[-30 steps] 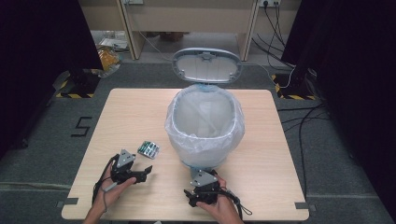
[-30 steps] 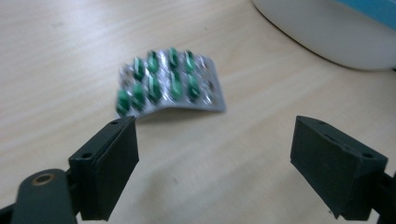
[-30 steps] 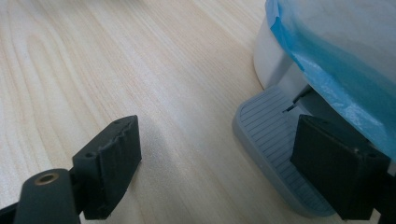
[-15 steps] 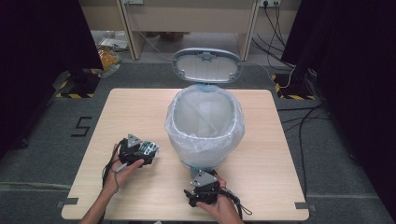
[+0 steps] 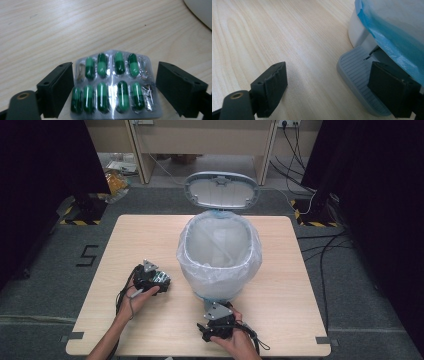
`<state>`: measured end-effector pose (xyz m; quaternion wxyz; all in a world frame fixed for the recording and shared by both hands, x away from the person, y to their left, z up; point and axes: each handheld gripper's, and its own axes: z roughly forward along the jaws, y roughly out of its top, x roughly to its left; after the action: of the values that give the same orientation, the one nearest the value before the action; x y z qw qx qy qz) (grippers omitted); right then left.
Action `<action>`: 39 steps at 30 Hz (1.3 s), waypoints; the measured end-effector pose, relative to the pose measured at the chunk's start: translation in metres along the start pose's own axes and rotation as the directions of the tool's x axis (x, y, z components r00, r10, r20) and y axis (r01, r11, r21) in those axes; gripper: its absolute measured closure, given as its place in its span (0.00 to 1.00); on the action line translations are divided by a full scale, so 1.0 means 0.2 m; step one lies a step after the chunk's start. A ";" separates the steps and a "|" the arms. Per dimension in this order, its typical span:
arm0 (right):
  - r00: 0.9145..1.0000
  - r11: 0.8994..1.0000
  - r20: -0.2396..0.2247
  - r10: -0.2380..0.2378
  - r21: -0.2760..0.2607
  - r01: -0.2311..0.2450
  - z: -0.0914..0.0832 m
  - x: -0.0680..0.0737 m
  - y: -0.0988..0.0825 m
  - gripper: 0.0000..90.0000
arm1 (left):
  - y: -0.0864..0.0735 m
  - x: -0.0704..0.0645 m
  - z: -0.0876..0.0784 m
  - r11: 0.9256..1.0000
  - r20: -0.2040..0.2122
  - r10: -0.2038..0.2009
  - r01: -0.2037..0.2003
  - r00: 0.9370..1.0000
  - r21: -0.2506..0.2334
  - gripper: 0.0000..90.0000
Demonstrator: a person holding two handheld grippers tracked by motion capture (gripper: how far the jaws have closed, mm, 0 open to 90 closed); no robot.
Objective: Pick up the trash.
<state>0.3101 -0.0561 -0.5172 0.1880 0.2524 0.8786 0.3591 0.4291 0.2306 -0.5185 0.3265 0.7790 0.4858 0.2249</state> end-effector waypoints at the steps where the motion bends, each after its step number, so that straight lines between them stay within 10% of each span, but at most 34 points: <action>1: 1.000 1.000 0.000 0.001 0.000 -0.001 0.00 0.00 0.00 0.18 | 0.00 0.00 0.00 1.000 0.003 0.000 0.000 1.000 -0.001 0.18; 9: 1.000 1.000 -0.003 -0.007 -0.004 0.007 0.00 0.00 0.00 0.18 | -0.01 0.00 -0.03 0.999 0.029 0.033 -0.033 0.999 -0.015 0.35; 39: 1.000 1.000 -0.004 -0.004 -0.002 0.004 0.00 0.00 0.00 0.18 | 0.09 0.04 -0.26 0.992 0.124 -0.010 0.026 0.992 -0.122 0.37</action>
<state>0.3104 -0.0565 -0.5172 0.1871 0.2499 0.8790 0.3603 0.4091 0.2475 -0.4692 0.4054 0.7652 0.4569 0.2033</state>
